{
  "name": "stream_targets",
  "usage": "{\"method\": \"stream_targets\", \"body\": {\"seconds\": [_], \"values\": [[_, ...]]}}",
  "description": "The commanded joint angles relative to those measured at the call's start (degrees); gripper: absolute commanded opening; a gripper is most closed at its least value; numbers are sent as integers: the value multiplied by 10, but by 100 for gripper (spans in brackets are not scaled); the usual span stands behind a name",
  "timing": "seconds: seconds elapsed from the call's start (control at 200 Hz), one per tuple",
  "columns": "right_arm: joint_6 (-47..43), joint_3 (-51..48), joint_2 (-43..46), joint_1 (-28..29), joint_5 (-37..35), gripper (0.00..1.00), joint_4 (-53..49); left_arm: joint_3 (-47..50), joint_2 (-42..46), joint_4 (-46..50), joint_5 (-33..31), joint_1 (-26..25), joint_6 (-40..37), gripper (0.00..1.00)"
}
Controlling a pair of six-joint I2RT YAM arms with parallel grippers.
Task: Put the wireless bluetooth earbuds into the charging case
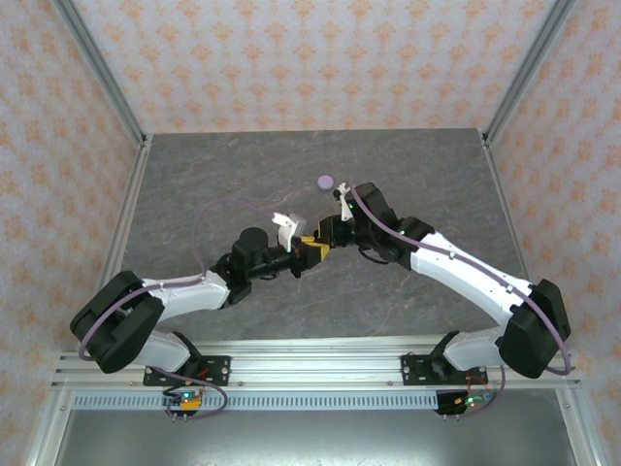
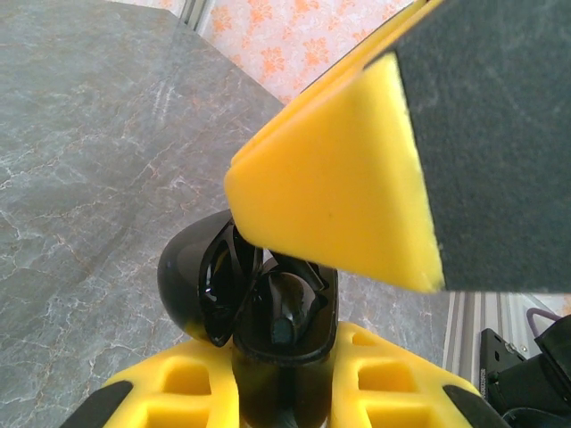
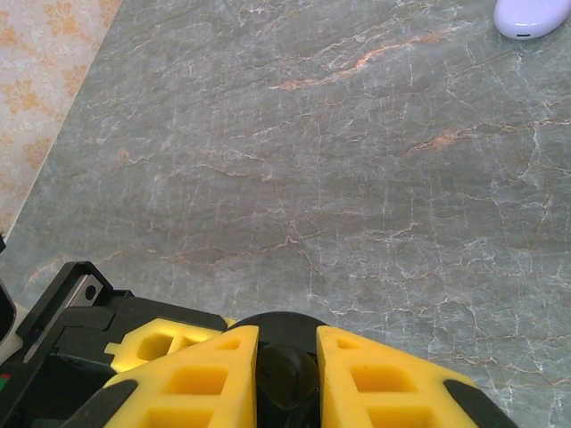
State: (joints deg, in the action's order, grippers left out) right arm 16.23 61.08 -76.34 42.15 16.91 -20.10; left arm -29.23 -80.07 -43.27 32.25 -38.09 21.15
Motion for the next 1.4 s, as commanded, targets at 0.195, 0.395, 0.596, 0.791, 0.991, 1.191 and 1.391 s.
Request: {"method": "stream_targets", "body": {"seconds": [0.195, 0.395, 0.596, 0.791, 0.991, 1.191, 1.391], "values": [[-8, -6, 14, 7, -13, 22, 0, -21, 15, 11, -23, 5, -6, 16], [-2, -8, 22, 10, -26, 22, -7, -21, 22, 18, -40, 5, -7, 16], [-1, -9, 27, 11, -25, 27, -13, -21, 29, 21, -44, 5, -11, 16], [0, -5, 20, 12, -17, 29, -17, -23, 31, 21, -29, 5, -17, 16], [12, -2, 25, 12, -38, 32, -22, -26, 45, 56, -33, -4, -67, 16], [10, 5, 39, 14, -4, 37, -25, -26, 58, 79, -42, -15, -122, 16], [9, 11, 45, 17, 1, 38, -30, -27, 56, 68, -53, -17, -124, 16]]}}
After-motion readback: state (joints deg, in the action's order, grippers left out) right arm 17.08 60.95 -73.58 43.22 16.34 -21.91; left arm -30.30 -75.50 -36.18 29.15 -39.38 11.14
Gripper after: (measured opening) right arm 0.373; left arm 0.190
